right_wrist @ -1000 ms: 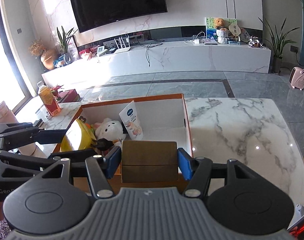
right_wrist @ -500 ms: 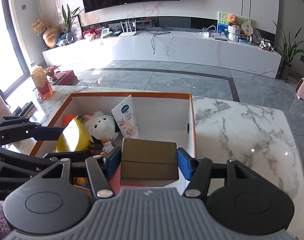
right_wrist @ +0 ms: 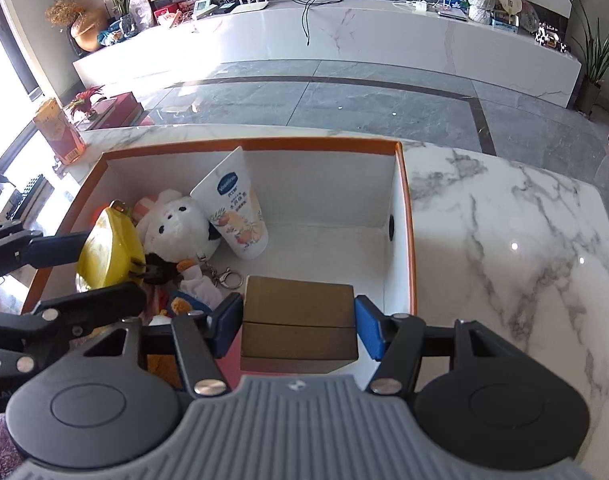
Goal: Organize objects
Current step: 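Lower the tan box into the box and open the right gripper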
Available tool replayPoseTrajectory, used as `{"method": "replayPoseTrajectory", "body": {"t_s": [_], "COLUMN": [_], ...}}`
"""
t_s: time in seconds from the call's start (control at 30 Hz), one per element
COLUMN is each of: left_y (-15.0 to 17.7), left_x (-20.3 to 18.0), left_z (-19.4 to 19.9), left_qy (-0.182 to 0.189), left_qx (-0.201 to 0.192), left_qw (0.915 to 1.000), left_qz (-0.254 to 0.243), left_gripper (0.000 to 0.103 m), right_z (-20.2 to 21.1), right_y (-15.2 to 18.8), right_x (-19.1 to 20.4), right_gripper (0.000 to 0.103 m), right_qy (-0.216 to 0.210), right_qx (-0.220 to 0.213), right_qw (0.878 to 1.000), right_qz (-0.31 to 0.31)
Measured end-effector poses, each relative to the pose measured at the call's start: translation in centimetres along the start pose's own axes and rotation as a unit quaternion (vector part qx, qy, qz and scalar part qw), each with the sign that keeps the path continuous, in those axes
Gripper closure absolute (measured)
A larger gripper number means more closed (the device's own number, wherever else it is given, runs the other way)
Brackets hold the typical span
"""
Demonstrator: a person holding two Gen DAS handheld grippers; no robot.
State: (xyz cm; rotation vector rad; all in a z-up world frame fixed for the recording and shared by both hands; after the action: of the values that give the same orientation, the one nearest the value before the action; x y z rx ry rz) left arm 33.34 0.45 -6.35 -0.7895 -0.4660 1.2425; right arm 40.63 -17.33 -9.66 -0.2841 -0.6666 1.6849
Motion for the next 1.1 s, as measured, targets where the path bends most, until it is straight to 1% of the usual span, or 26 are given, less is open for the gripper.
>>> {"method": "replayPoseTrajectory", "body": {"t_s": [0.13, 0.33, 0.53, 0.6, 0.8, 0.9, 1.1], "left_y": [-0.4, -1.1, -1.4, -1.4, -1.2, -1.0, -0.7], "left_x": [0.9, 2.6, 3.2, 3.2, 3.5, 3.8, 4.3], "left_z": [0.0, 0.1, -0.1, -0.3, -0.6, -0.6, -0.3], "left_qy": [-0.003, -0.011, -0.009, -0.007, -0.007, -0.012, -0.013], "left_qx": [-0.005, -0.015, -0.021, -0.021, -0.016, -0.014, -0.013], "left_qw": [1.0000, 0.9996, 0.9994, 0.9994, 0.9993, 0.9992, 0.9990], "left_qz": [0.008, 0.020, 0.027, 0.028, 0.033, 0.035, 0.042], "left_gripper": [0.036, 0.036, 0.036, 0.036, 0.036, 0.036, 0.036], "right_z": [-1.9, -5.5, -8.2, -8.4, -9.3, -9.3, -8.6], "right_y": [-1.7, -3.4, -3.2, -3.2, -3.3, -3.1, -3.3], "right_x": [0.3, 0.5, 0.6, 0.7, 1.3, 2.1, 2.1], "right_gripper": [0.041, 0.041, 0.041, 0.041, 0.040, 0.040, 0.038], "right_qy": [0.005, 0.028, 0.033, 0.033, 0.059, 0.045, 0.007], "right_qx": [-0.005, -0.001, 0.032, 0.034, 0.043, 0.052, 0.059], "right_qw": [1.000, 1.000, 0.999, 0.999, 0.997, 0.997, 0.998], "right_qz": [-0.010, -0.011, -0.005, -0.004, 0.016, 0.022, -0.015]}}
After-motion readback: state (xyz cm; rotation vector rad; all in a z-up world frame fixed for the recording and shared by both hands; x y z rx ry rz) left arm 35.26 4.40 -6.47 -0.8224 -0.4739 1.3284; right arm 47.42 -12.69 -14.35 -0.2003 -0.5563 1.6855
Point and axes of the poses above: each gripper's, at about its wrist camera, not at the fingertips, and z roughly against the way its jaws point, x to its left, y to its underside, the point moved 10 cm from there along -z, roughly the way its jaws point, and after that the axes turned 4 degrees about -y, right-handed, at the moved point
